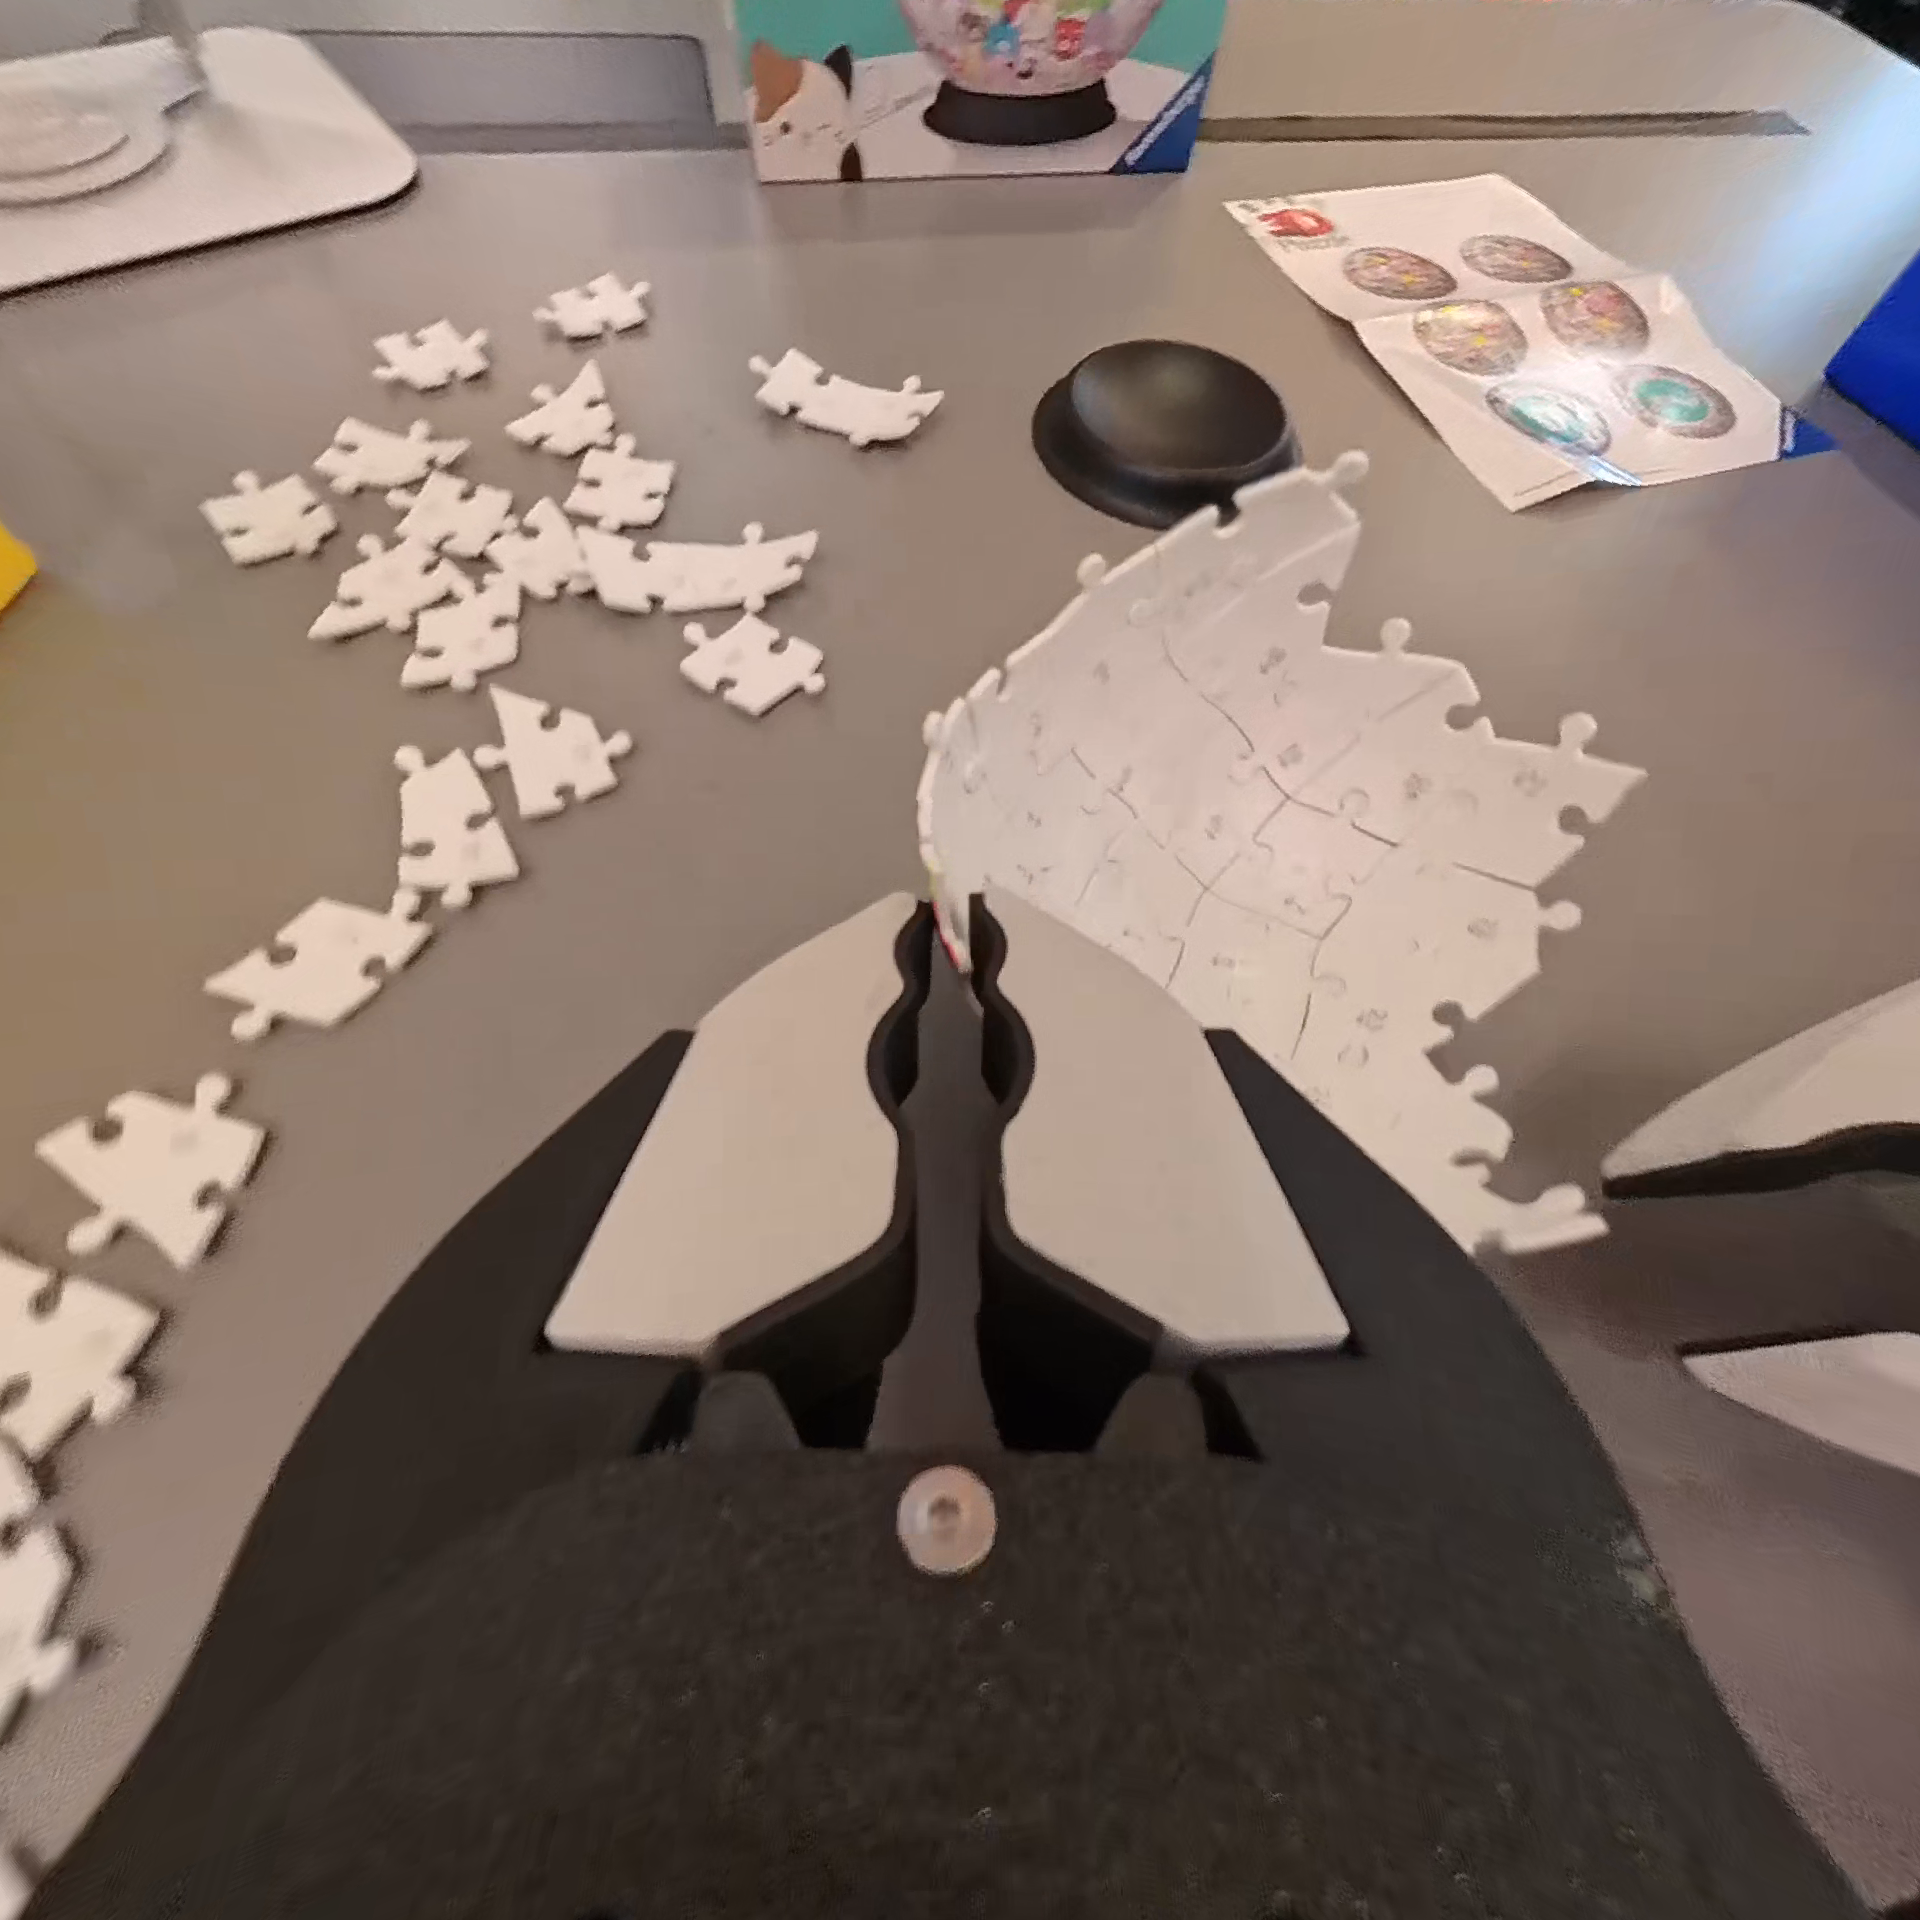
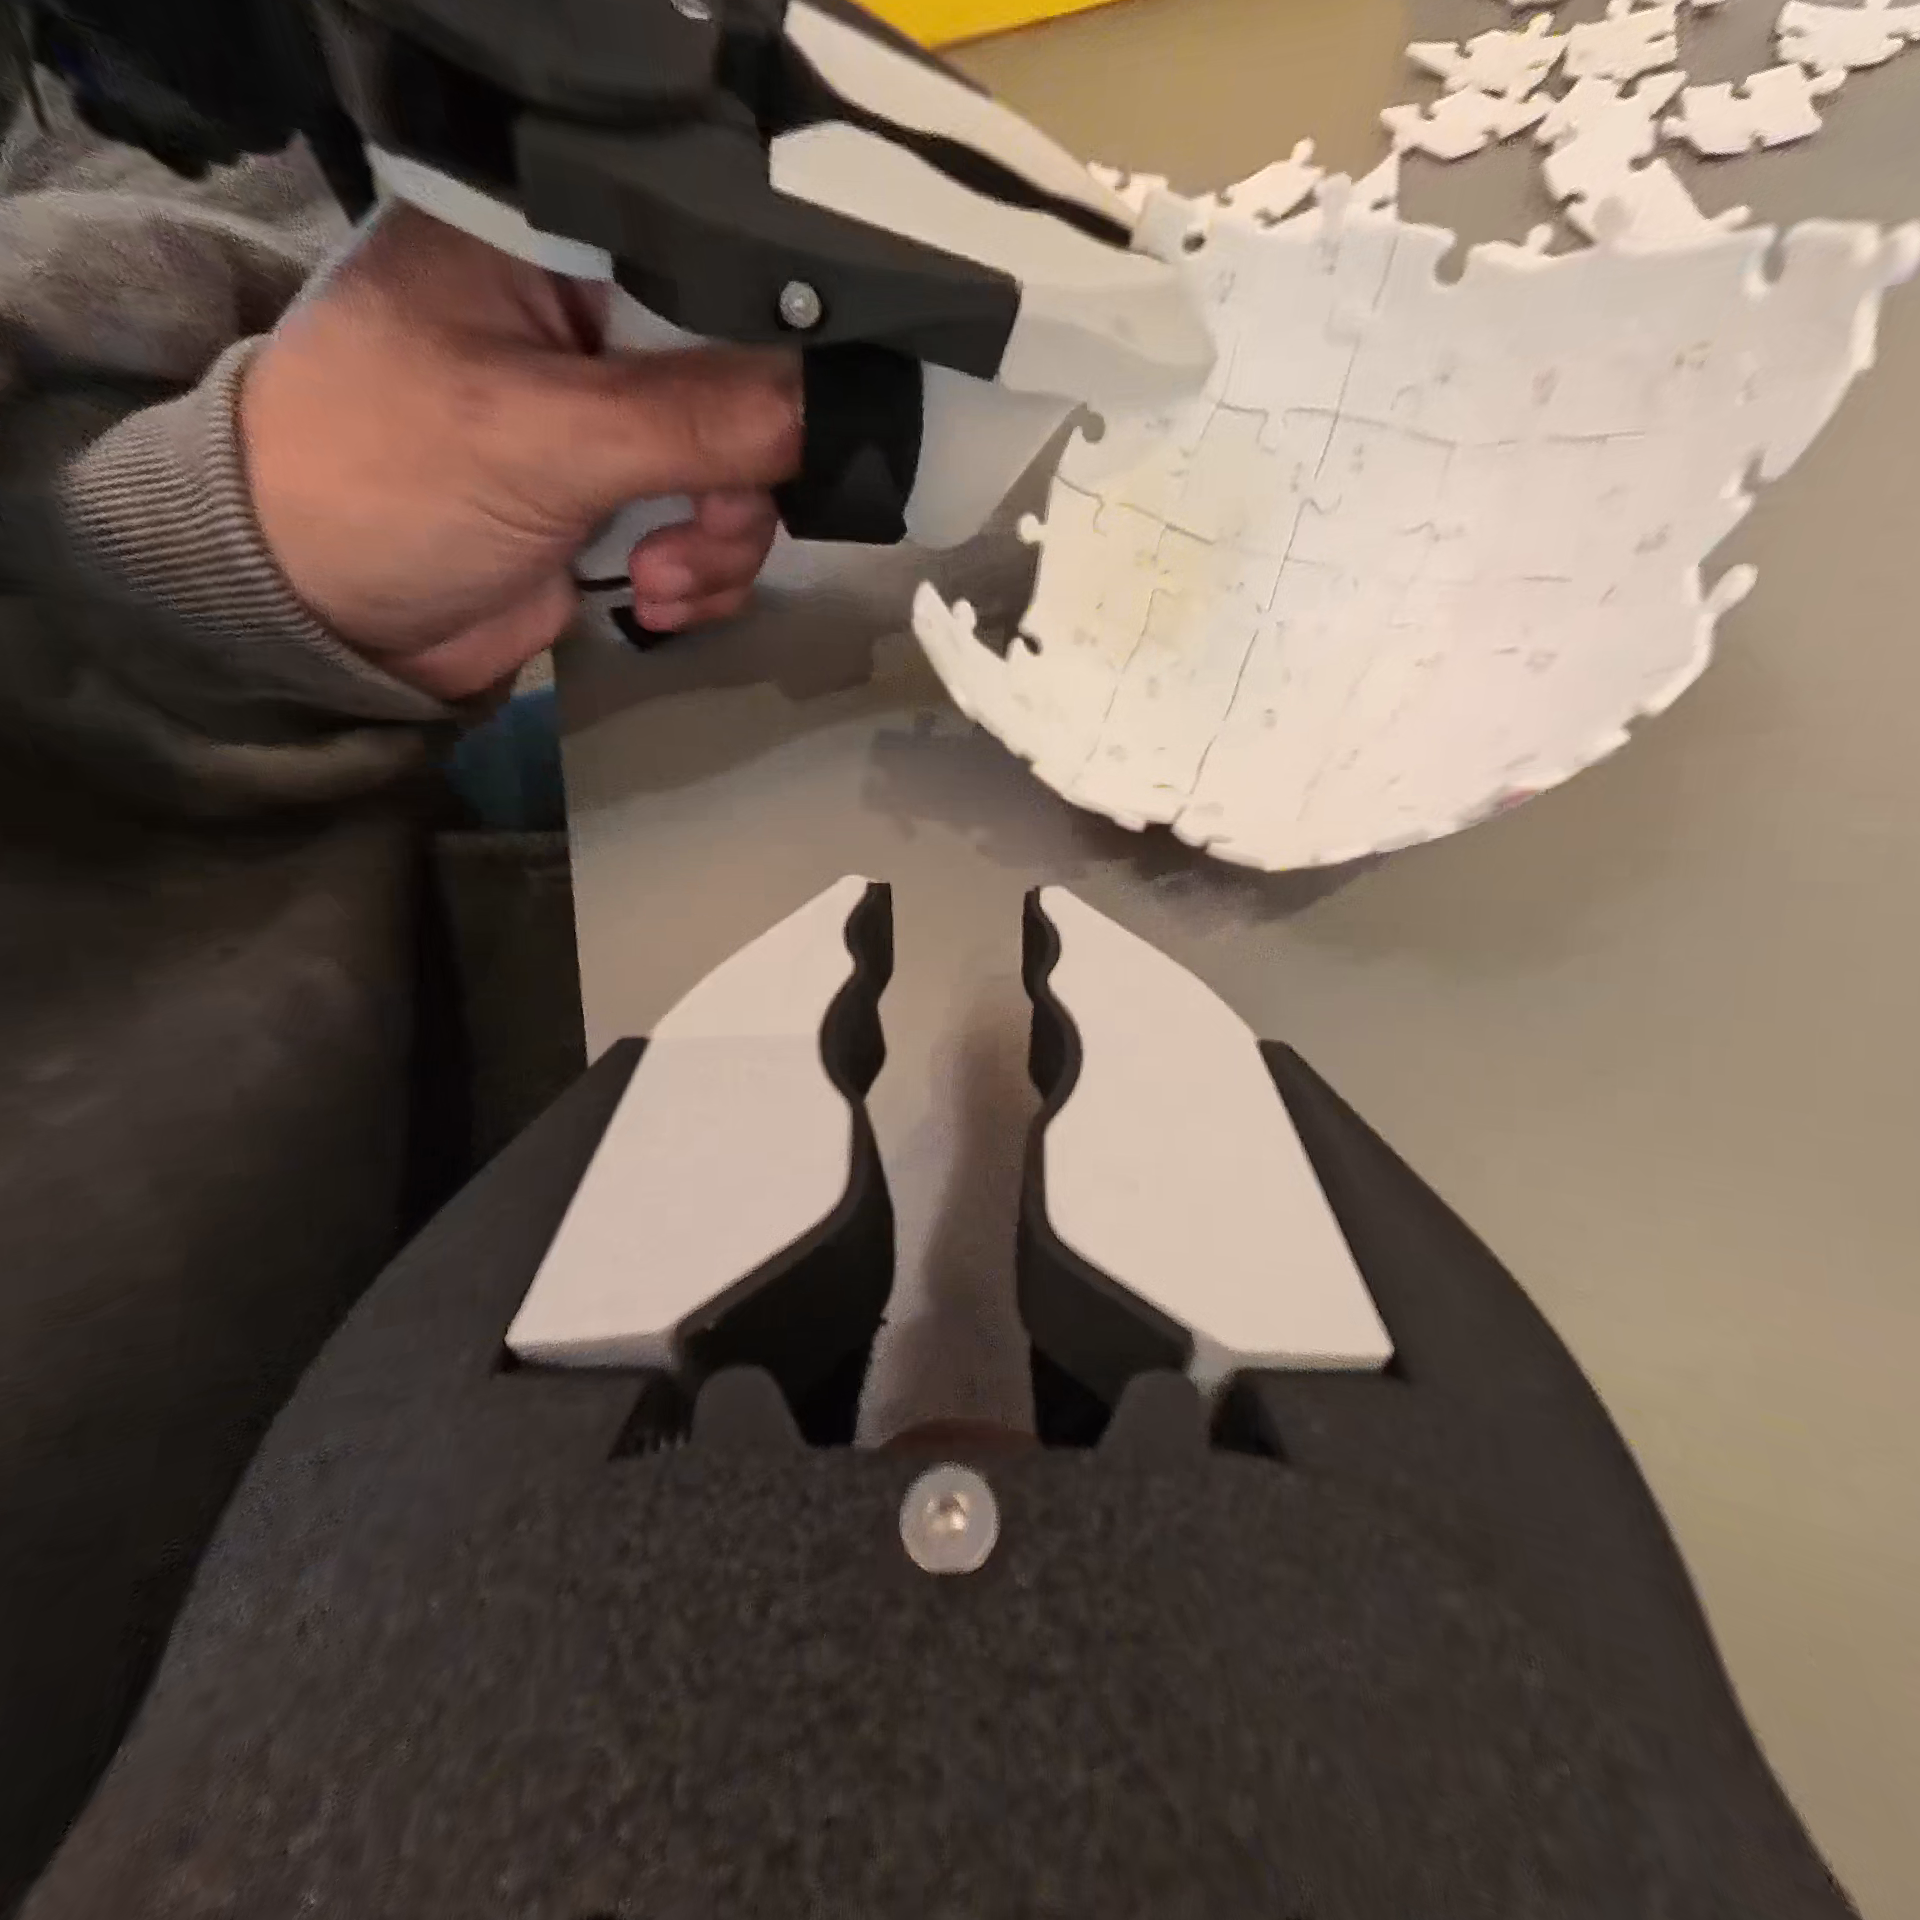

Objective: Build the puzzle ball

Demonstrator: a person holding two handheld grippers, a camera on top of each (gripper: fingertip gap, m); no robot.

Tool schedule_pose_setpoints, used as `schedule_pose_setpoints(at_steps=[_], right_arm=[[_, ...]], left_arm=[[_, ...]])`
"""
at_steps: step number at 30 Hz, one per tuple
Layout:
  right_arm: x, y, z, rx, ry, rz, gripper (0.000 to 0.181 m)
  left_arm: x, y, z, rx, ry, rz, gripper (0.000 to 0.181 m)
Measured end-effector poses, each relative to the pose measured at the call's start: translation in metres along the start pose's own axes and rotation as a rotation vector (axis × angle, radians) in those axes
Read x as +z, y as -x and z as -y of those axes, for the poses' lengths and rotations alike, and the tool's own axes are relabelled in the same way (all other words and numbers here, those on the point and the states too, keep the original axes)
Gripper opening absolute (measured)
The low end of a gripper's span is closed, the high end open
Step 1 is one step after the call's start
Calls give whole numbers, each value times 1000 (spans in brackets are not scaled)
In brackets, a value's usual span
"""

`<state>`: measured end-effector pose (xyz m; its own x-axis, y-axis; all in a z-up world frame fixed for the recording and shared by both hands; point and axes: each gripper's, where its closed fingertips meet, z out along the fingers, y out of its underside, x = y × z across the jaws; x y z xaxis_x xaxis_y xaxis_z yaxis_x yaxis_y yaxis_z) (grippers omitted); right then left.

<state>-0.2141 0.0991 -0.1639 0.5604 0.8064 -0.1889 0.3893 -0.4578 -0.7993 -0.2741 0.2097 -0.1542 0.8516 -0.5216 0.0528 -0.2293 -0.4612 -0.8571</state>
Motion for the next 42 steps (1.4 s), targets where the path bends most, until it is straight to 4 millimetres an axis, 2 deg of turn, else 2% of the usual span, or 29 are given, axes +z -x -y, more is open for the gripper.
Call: schedule_pose_setpoints(at_steps=[6,13,17,20,22,25,27,30,32,34,35,36,42], right_arm=[[5,-2,-1,31,7,-6,26],[-4,-29,2,139,-41,-92,31],[-7,-39,3,180,-54,-136,31],[-6,-37,4,178,-51,-142,31],[-4,-36,4,159,-40,-156,31],[-1,-33,0,134,-14,-169,31],[0,-33,-3,121,-1,-177,31],[1,-33,-6,143,11,-167,31],[0,-33,-5,145,5,-168,31],[-1,-33,-4,139,0,-170,31],[0,-33,-4,141,1,-172,31],[0,-33,-3,145,2,-170,31],[0,-21,-7,160,-4,-159,30]], left_arm=[[-17,-8,-9,0,31,3,16],[-34,-15,-21,-52,82,-86,28],[-52,-23,-25,-65,98,-148,35],[-68,-19,-22,-35,82,-138,39],[-80,-6,-13,10,47,-103,38],[-106,34,12,97,-13,-21,38],[-124,59,16,135,19,-37,37],[-145,93,-4,173,104,-80,41],[-149,111,-21,205,124,-103,41],[-147,114,-50,229,218,-186,45],[-145,115,-62,252,254,-201,53],[-142,118,-69,285,262,-187,56],[-124,137,-91,337,305,-126,53]])
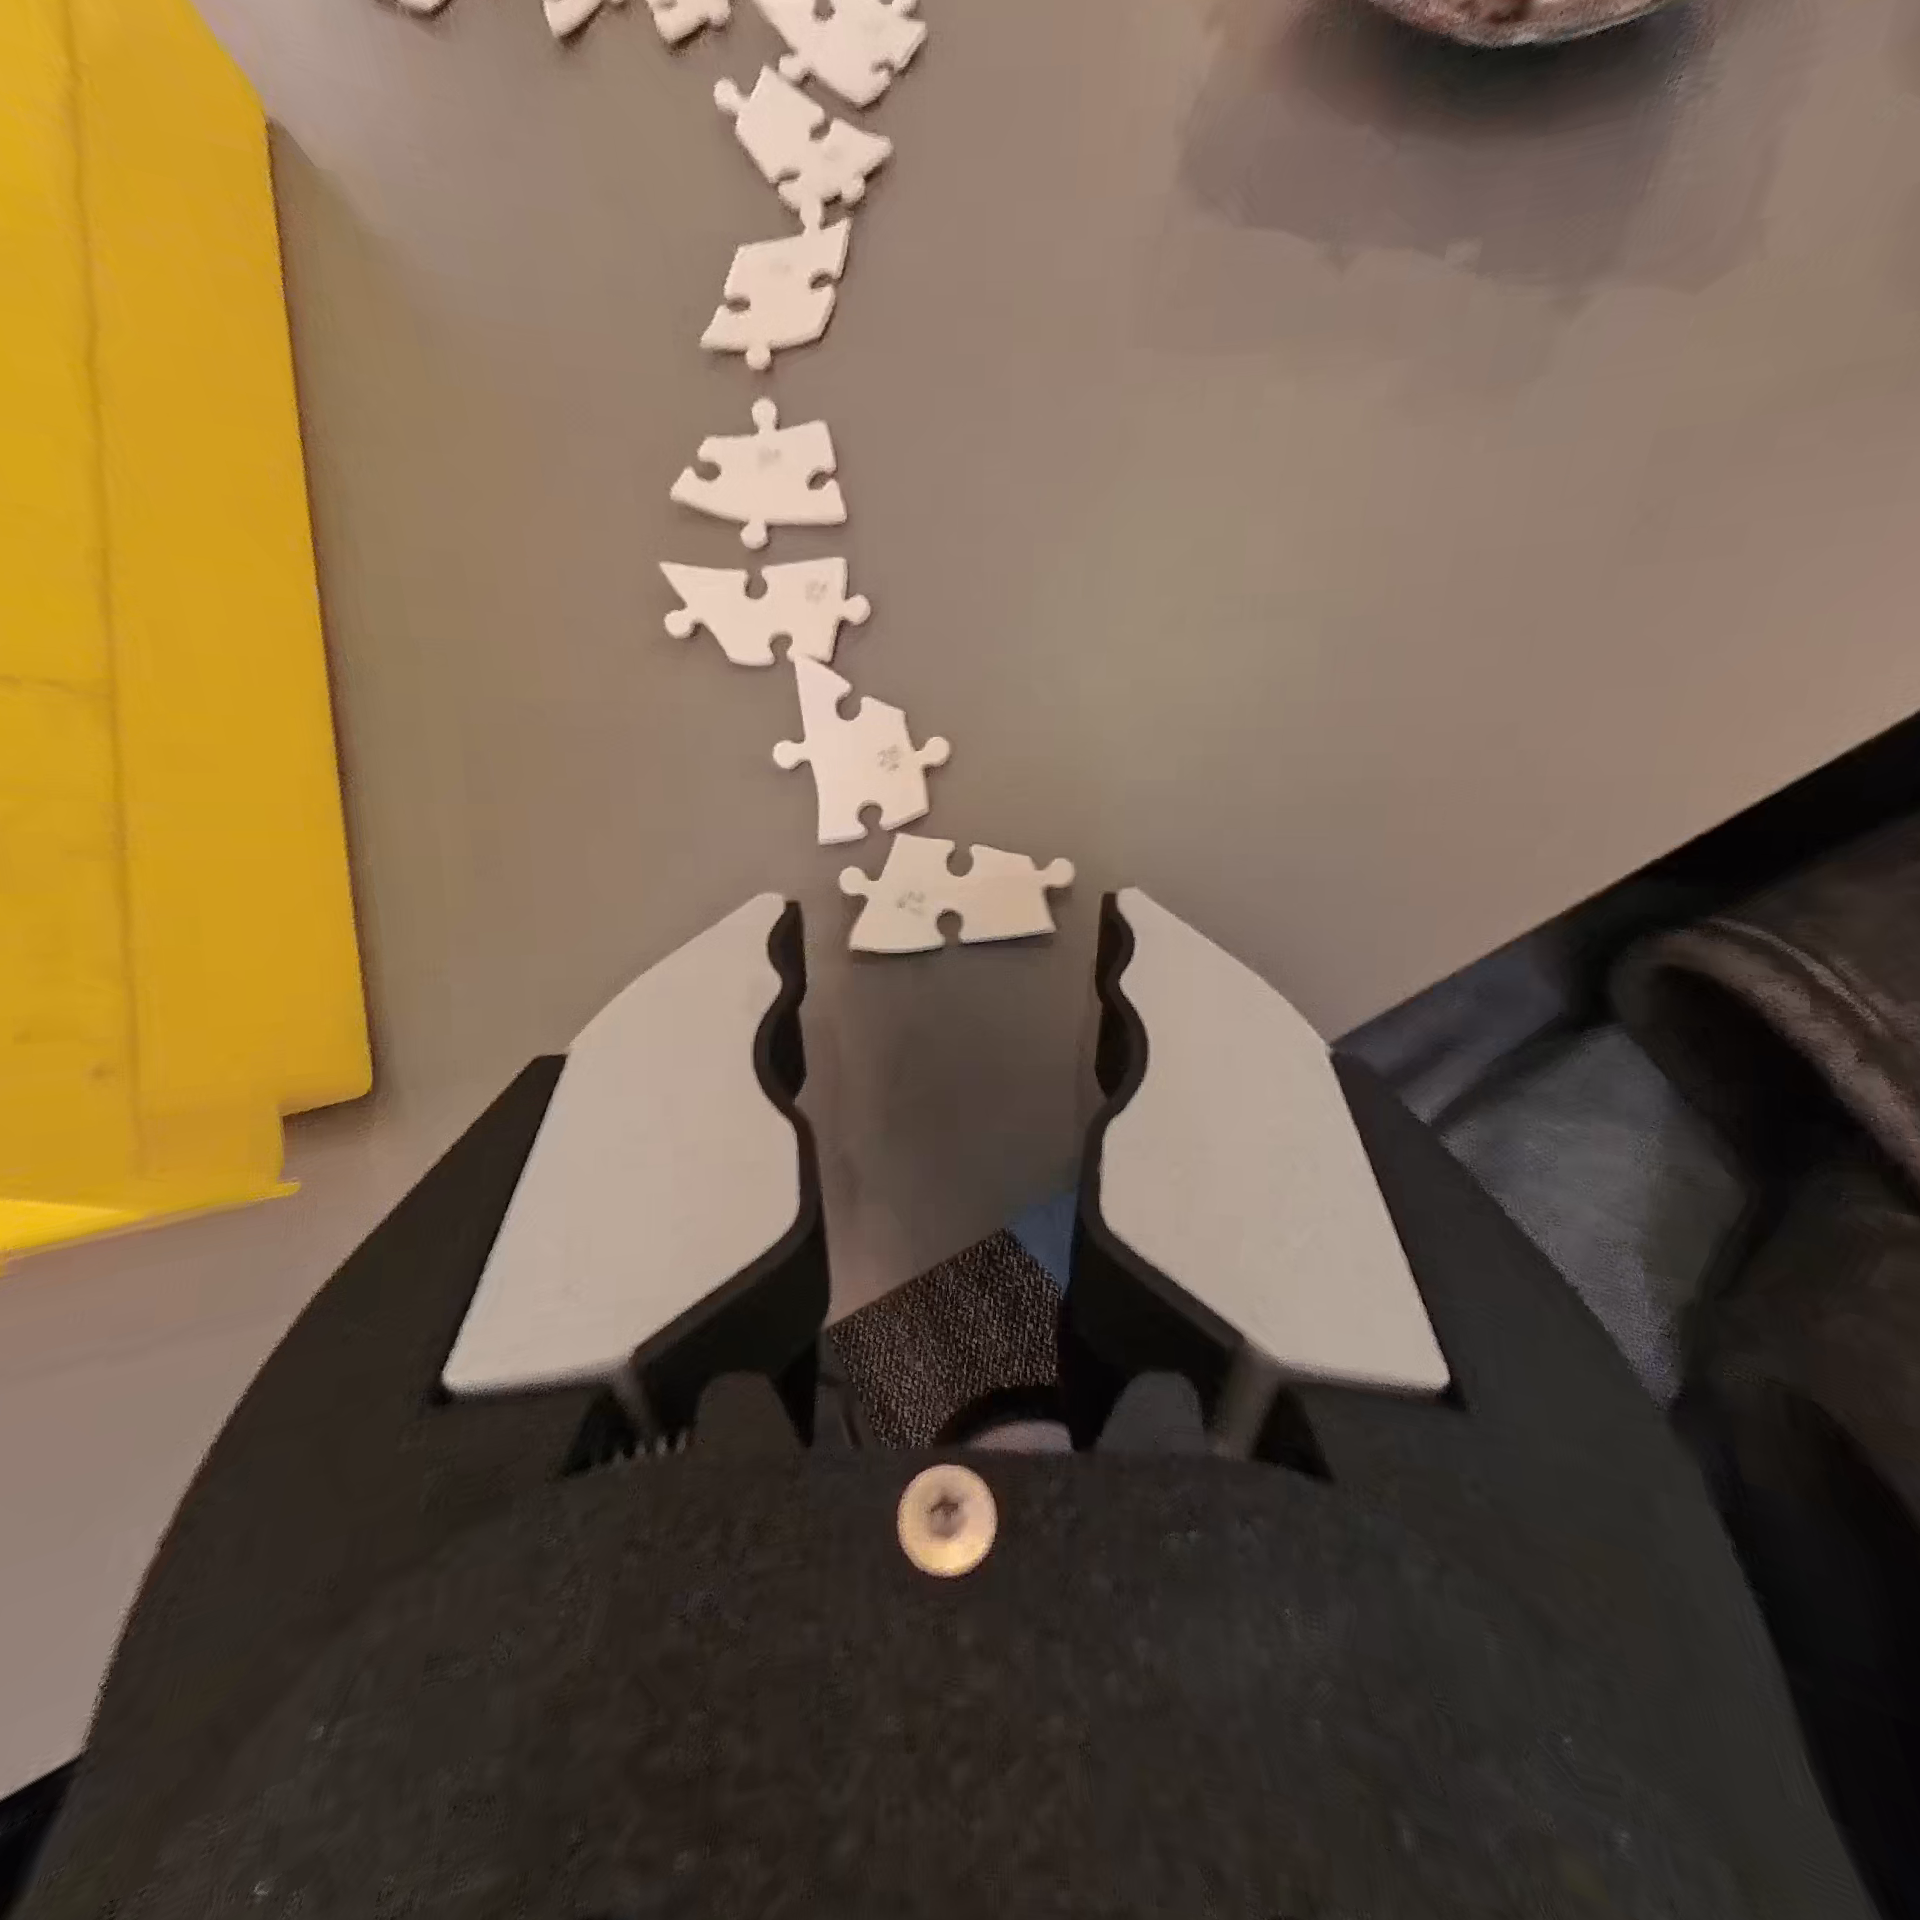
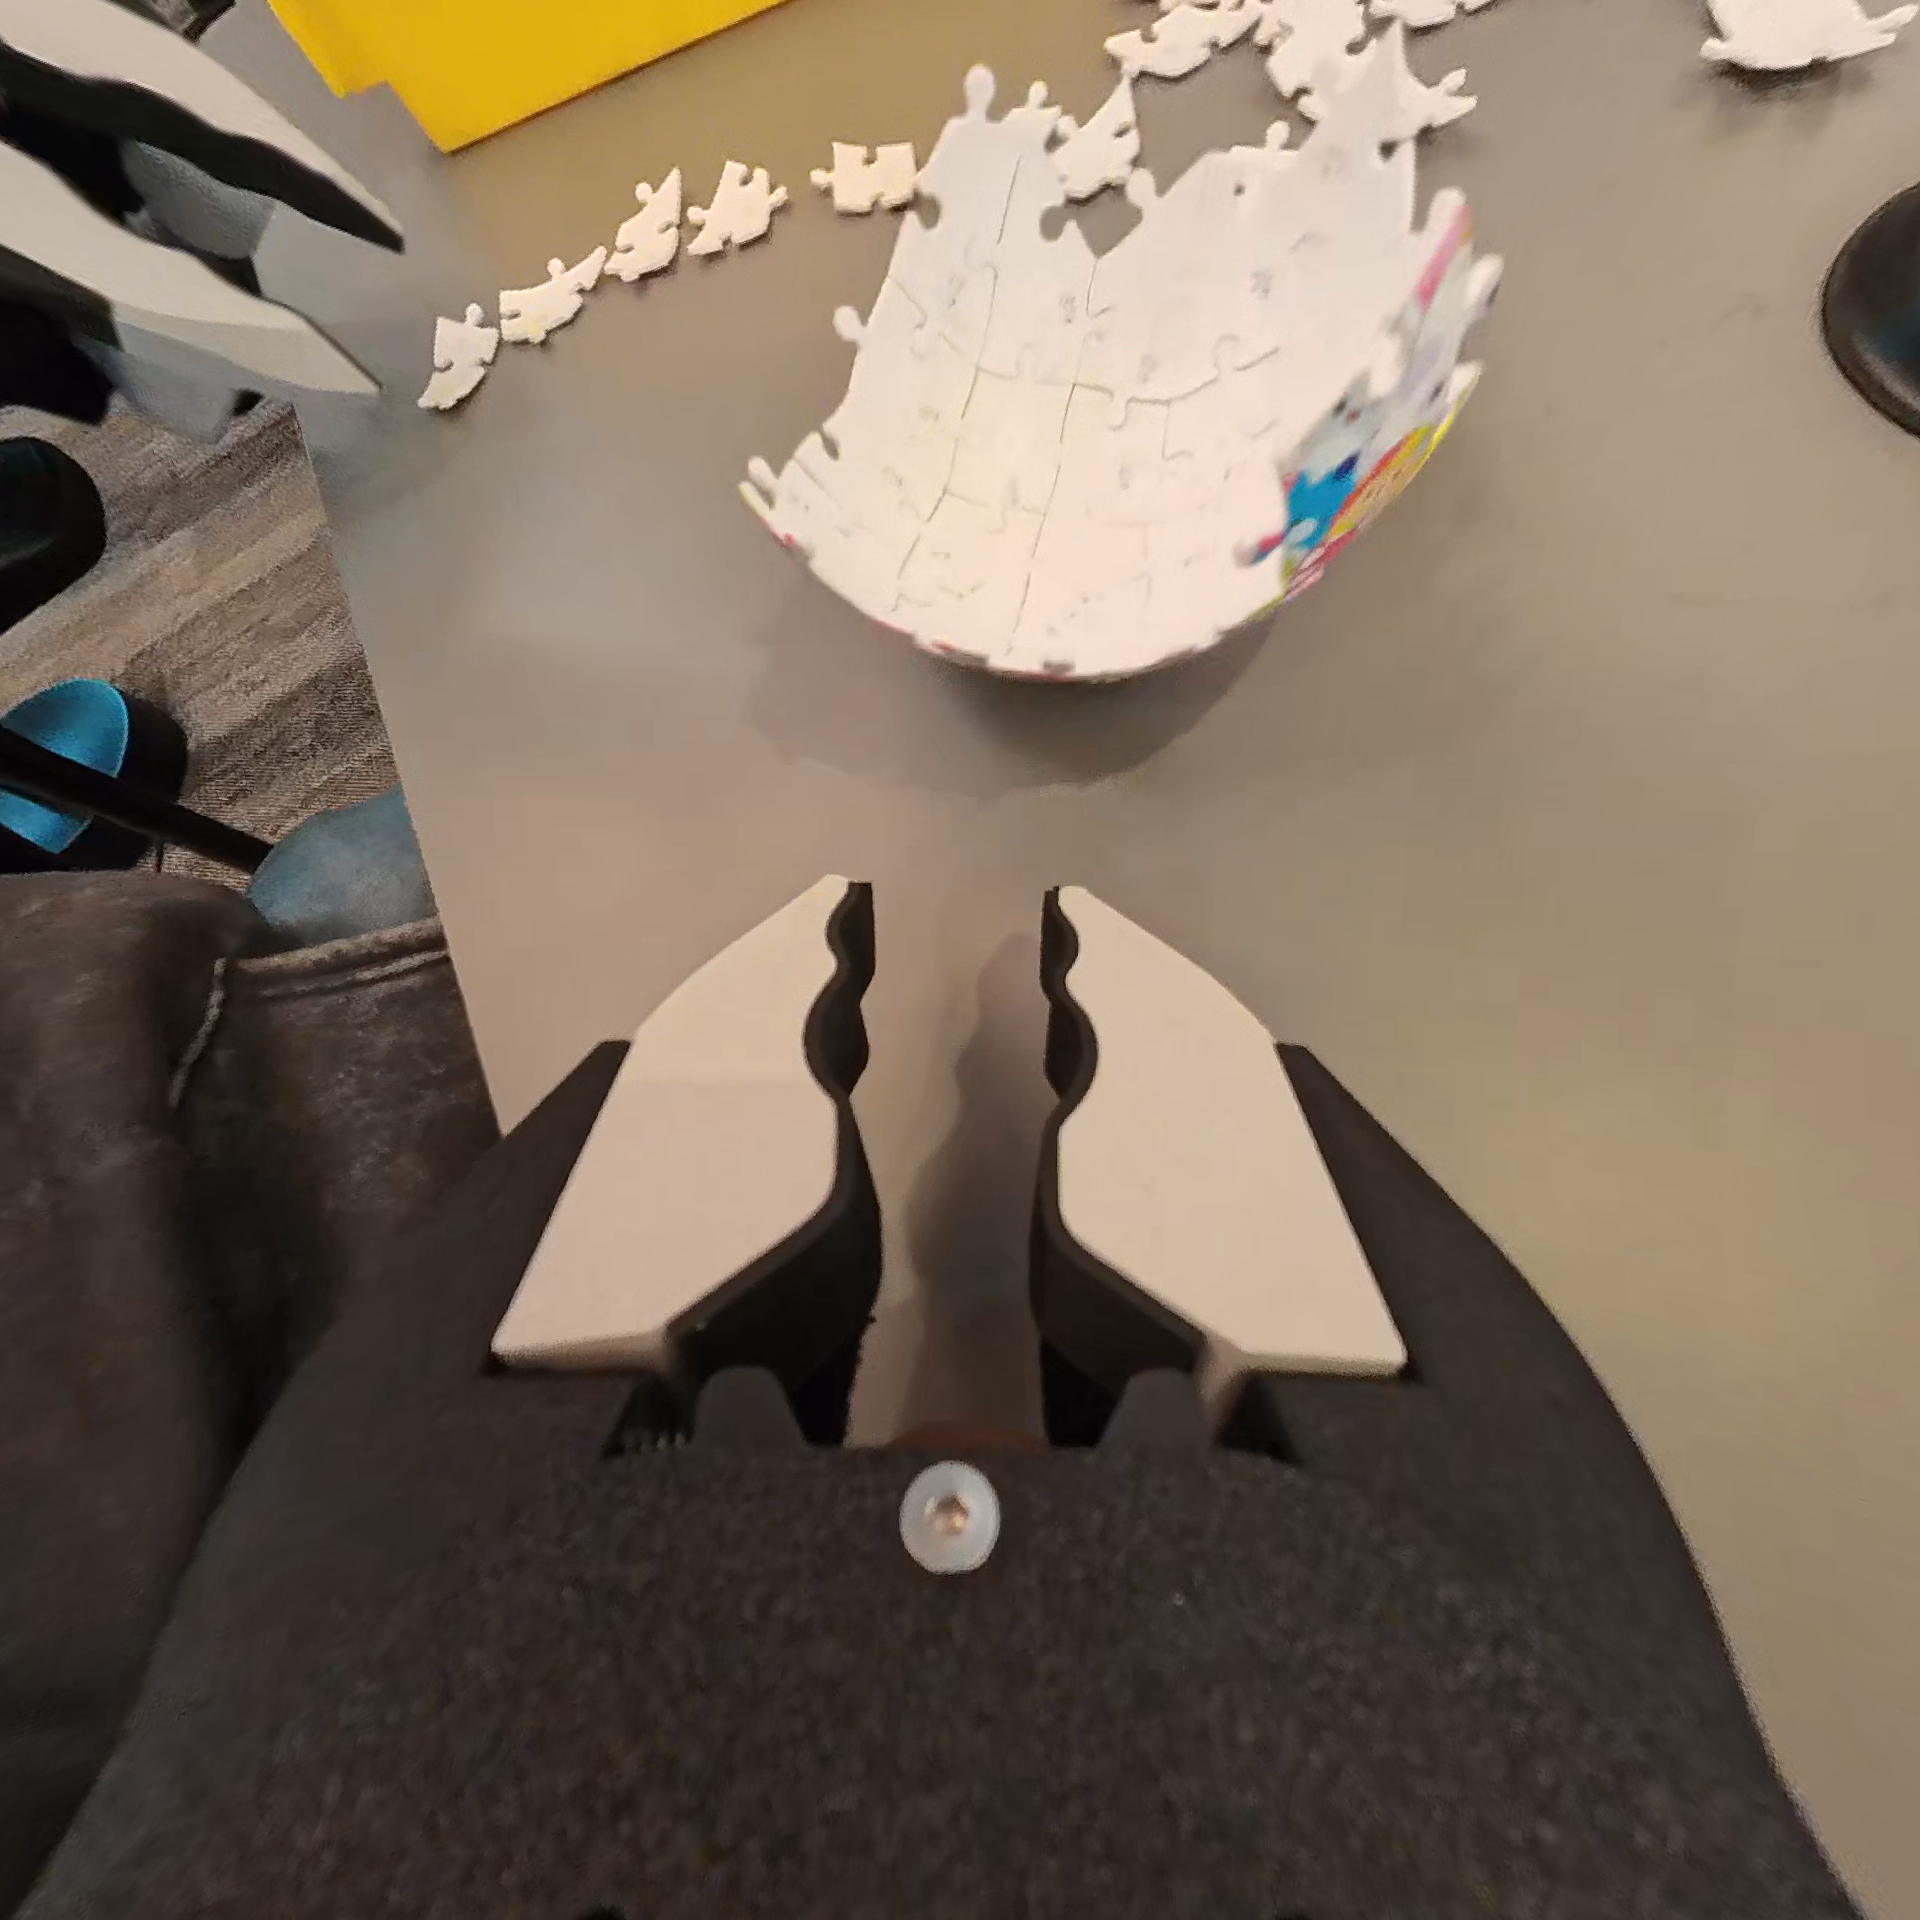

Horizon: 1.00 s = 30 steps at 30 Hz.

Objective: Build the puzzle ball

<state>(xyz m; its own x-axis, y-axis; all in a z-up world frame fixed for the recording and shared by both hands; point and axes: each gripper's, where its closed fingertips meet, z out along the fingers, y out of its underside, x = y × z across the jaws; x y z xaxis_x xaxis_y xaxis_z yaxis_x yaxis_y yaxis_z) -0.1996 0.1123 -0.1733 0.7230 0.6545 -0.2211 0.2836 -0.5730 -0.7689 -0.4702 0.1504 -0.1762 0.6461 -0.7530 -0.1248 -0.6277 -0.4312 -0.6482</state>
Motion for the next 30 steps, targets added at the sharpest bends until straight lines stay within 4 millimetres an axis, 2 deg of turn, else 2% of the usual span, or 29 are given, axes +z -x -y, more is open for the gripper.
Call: schedule_pose_setpoints(at_steps=[2,6,9,14,16,19,23,25,28,30], right_arm=[[-2,3,-3,-2,-3,-5,30],[-6,4,-4,3,-8,-1,30],[-7,5,-6,16,-7,15,29],[-8,11,-4,-7,-19,40,28],[-7,16,0,-18,-30,65,26],[-7,33,12,-32,-73,126,23],[-10,73,55,25,-224,265,21],[-10,84,70,109,-268,304,22],[-18,94,84,292,-352,432,24],[-24,89,88,400,-398,479,23]], left_arm=[[6,6,-3,-11,17,11,54],[15,6,-6,-13,26,-15,51],[16,4,-7,-32,27,-43,42],[15,-2,-6,-23,34,-38,39],[12,-6,1,-12,7,-22,39],[-2,-20,28,-10,-100,-20,39],[-24,-67,99,12,-342,-61,39],[-28,-91,129,58,-415,-23,39],[-23,-123,156,141,-477,11,39],[-16,-140,162,186,-481,13,39]])
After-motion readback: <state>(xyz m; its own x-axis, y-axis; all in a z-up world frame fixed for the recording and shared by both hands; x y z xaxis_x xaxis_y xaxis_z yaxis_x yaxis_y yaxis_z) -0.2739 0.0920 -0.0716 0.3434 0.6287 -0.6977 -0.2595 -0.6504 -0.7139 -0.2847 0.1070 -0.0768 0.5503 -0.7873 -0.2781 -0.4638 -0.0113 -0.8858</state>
